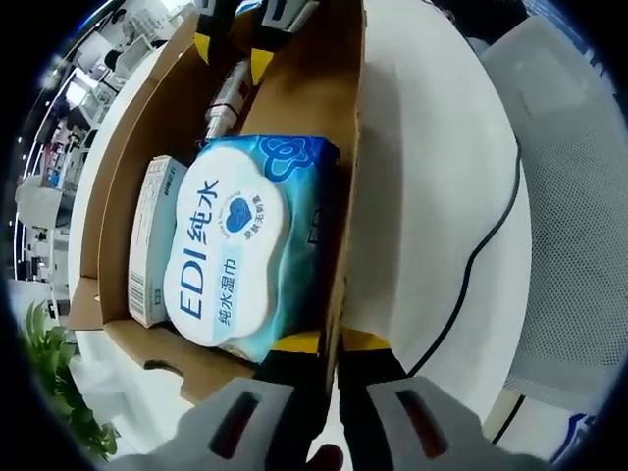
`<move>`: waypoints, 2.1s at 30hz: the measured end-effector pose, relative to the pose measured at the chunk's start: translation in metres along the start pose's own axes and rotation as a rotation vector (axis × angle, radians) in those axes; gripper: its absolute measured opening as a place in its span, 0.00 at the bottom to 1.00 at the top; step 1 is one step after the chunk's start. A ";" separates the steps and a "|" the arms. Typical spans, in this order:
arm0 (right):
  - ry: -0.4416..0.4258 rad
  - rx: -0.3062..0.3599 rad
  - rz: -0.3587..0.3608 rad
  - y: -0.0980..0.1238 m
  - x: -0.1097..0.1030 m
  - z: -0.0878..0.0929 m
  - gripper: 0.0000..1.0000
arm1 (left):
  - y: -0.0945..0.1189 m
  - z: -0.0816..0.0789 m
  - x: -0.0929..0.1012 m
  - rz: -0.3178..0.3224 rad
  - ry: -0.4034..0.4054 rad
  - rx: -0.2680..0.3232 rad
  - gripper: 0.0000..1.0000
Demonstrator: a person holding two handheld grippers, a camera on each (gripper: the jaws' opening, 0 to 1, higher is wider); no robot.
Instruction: Operate the shoe box by opening the lid, removing the specified soft item, and placing it in the target area until the item is outside and the box remains undamaged.
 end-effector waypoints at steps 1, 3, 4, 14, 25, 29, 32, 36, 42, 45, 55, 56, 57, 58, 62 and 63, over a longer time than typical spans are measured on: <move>0.006 -0.007 -0.010 -0.001 -0.001 0.002 0.31 | 0.000 0.000 0.000 -0.005 -0.002 0.001 0.03; 0.008 -0.010 -0.019 -0.004 -0.002 0.003 0.29 | 0.000 0.000 0.000 -0.009 -0.003 0.004 0.03; 0.005 -0.013 -0.027 -0.005 -0.002 0.004 0.29 | 0.000 0.000 0.001 -0.011 -0.002 0.004 0.03; -0.025 -0.046 -0.100 -0.016 -0.005 0.008 0.25 | -0.001 -0.001 0.001 -0.005 -0.007 -0.001 0.03; -0.138 -0.081 -0.200 -0.006 -0.007 0.007 0.17 | -0.001 -0.002 0.001 -0.003 -0.003 -0.002 0.03; -0.430 -0.117 -0.245 0.002 -0.022 0.003 0.16 | -0.001 -0.001 0.001 -0.001 -0.001 -0.004 0.03; -0.459 -0.123 -0.231 0.005 -0.026 0.000 0.16 | -0.001 -0.001 0.002 -0.008 -0.001 0.000 0.03; -0.483 -0.133 -0.227 0.002 -0.030 0.003 0.17 | -0.001 -0.001 0.003 -0.014 -0.005 0.001 0.03; -0.483 -0.166 -0.215 -0.008 -0.037 0.010 0.19 | -0.001 -0.002 0.002 -0.016 -0.001 0.001 0.03; -0.500 -0.193 -0.230 -0.010 -0.037 0.010 0.18 | 0.000 -0.002 0.002 -0.015 -0.002 0.000 0.03; -0.548 -0.267 -0.269 -0.008 -0.038 0.005 0.19 | 0.000 -0.002 0.002 -0.007 0.003 -0.010 0.03; -0.533 -0.263 -0.270 -0.008 -0.039 0.003 0.18 | 0.000 -0.002 0.002 -0.005 0.004 -0.011 0.03; -0.531 -0.263 -0.264 -0.004 -0.042 0.002 0.18 | 0.000 -0.002 0.002 -0.004 0.009 -0.013 0.03; -0.525 -0.259 -0.261 -0.003 -0.043 0.001 0.18 | 0.000 -0.002 0.002 -0.004 0.011 -0.014 0.03; -0.528 -0.241 -0.257 0.001 -0.046 0.000 0.18 | 0.000 -0.001 0.003 -0.014 -0.006 0.004 0.03; -0.540 -0.244 -0.254 -0.002 -0.043 0.002 0.18 | -0.001 -0.001 0.002 -0.022 0.000 0.006 0.04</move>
Point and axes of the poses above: the point that each gripper's makers call its tool centre point, and the gripper's own axes: y roughly backward along the fingers, x roughly to its right, z roughly out of its underside, the point moved 3 cm from there along y, roughly backward along the fingers, and after that the axes turned 12 degrees about x, right-handed, at the moved point
